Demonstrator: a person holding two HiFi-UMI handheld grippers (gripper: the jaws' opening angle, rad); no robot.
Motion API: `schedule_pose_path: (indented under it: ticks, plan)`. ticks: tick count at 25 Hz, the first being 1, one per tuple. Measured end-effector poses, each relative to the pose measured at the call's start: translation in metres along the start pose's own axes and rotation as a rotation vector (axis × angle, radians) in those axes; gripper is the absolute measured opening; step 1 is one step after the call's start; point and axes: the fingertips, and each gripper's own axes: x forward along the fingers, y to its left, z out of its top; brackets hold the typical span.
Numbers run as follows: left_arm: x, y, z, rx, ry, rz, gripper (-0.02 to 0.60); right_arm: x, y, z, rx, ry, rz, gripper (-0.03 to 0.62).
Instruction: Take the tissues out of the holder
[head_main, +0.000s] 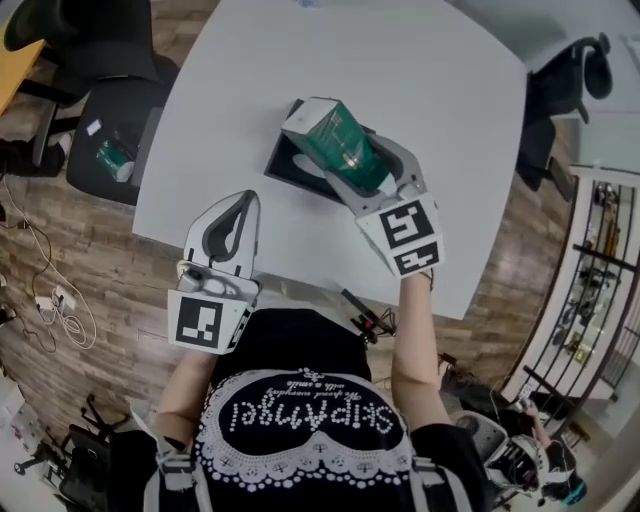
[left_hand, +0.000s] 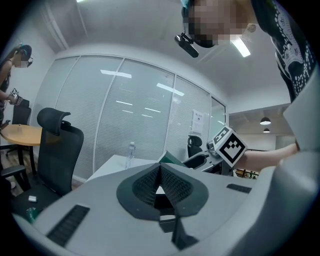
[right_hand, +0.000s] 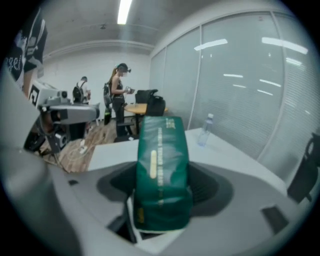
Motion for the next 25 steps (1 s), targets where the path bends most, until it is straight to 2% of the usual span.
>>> schedule_pose_path:
  ticks: [10, 14, 21, 25]
  plan:
    - [-0.022, -0.024, 0.03, 0.056, -0.103, -0.036, 0.021, -0.078, -0.006, 0.059, 0.163, -0.332, -0.156, 0.321]
    - [-0.027, -0.031, 0.053, 0.102, -0.173, -0.057, 0.02, -0.118, -0.004, 0.076, 0.197, -0.444, -0.207, 0.321]
    - [-0.033, -0.045, 0.074, 0.139, -0.225, -0.083, 0.021, -0.181, 0.0, 0.083, 0.208, -0.566, -0.291, 0.321]
    - [-0.039, -0.055, 0.079, 0.15, -0.236, -0.091, 0.021, -0.219, 0.005, 0.073, 0.276, -0.644, -0.323, 0.321]
